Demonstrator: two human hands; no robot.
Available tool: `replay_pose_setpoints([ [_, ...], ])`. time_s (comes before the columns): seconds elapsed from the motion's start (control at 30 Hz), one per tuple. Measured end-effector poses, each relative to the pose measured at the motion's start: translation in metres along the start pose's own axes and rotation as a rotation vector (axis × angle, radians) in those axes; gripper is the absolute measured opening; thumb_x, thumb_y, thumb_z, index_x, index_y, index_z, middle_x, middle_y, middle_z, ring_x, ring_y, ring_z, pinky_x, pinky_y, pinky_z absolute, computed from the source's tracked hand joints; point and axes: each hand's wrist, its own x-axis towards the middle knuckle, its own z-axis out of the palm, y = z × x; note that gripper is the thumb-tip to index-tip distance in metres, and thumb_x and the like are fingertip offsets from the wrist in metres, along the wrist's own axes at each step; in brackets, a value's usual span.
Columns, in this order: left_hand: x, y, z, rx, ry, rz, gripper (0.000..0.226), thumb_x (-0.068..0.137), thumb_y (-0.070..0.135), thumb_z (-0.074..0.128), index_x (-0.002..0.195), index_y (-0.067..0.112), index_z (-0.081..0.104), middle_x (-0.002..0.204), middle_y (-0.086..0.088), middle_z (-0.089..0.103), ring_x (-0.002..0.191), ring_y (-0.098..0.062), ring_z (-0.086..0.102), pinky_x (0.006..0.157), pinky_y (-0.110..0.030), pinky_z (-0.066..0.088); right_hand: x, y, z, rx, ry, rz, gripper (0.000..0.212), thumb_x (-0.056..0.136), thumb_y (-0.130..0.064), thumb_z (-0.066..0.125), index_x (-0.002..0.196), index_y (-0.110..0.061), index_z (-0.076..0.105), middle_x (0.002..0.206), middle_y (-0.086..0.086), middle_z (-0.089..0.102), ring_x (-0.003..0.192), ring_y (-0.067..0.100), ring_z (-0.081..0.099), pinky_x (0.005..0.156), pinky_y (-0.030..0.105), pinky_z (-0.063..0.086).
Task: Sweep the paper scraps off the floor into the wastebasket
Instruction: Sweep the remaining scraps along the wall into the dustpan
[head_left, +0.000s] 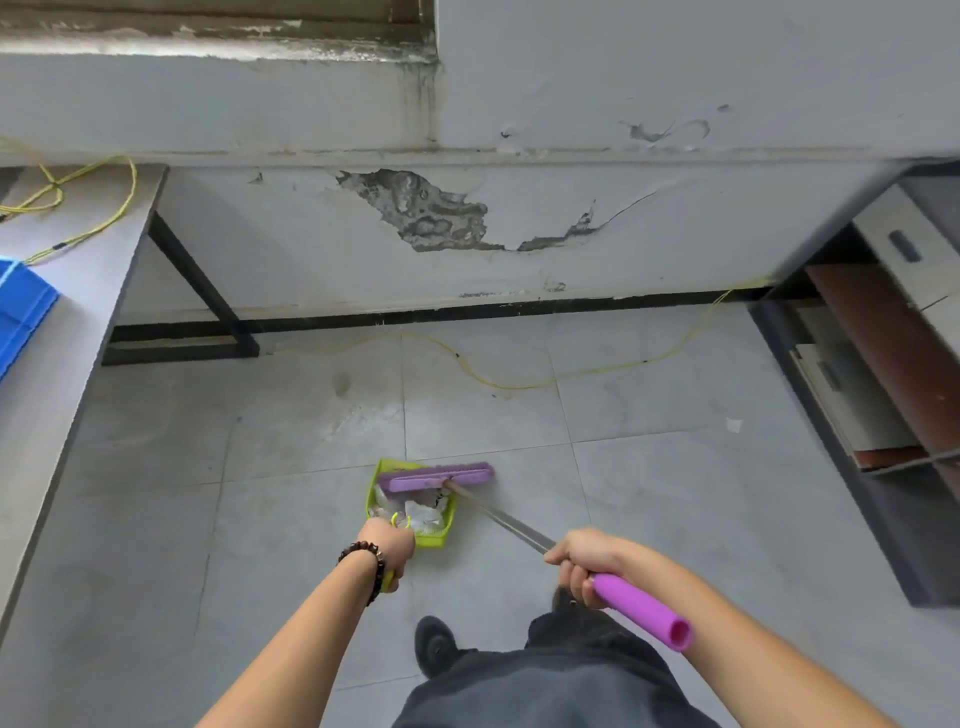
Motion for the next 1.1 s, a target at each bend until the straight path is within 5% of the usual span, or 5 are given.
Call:
replay_pose_setpoints([
  [0.57, -0.046, 0.224, 0.278, 0.219, -0.068, 0.299, 0.017, 0.086, -0.002, 0.039, 0.078, 0.009, 0.047, 0.06, -0.004, 0.036, 0.043, -0.015, 0.03, 0.041, -0.017, 0.027, -0.061, 0.1, -0.301, 0.595, 0.031, -0.271, 0.033, 0.101, -0.021, 0.044, 0.068, -0.019, 0.037, 0.043, -0.008, 0.031, 0.026, 0.002, 0.03, 0.028, 0.012, 0.022],
  [0.9, -0.037, 0.345, 0.421, 0.49, -0.156, 0.369, 0.022, 0.087, 0.0, 0.04, 0.098, 0.015, 0.053, 0.063, -0.004, 0.037, 0.045, -0.018, 0.03, 0.039, -0.018, 0.03, -0.087, 0.149, -0.452, 1.039, 0.121, -0.456, 0.025, 0.1, -0.019, 0.048, 0.078, -0.023, 0.037, 0.05, -0.008, 0.031, 0.029, 0.0, 0.028, 0.027, 0.011, 0.024],
  [1.1, -0.002, 0.443, 0.479, 0.717, -0.216, 0.396, 0.021, 0.089, 0.002, 0.042, 0.077, 0.018, 0.049, 0.058, -0.003, 0.036, 0.042, -0.019, 0.03, 0.041, -0.018, 0.029, -0.065, 0.109, -0.527, 1.249, 0.198, -0.43, 0.025, 0.1, -0.022, 0.047, 0.077, -0.021, 0.038, 0.051, -0.007, 0.034, 0.028, 0.0, 0.03, 0.029, 0.009, 0.024],
])
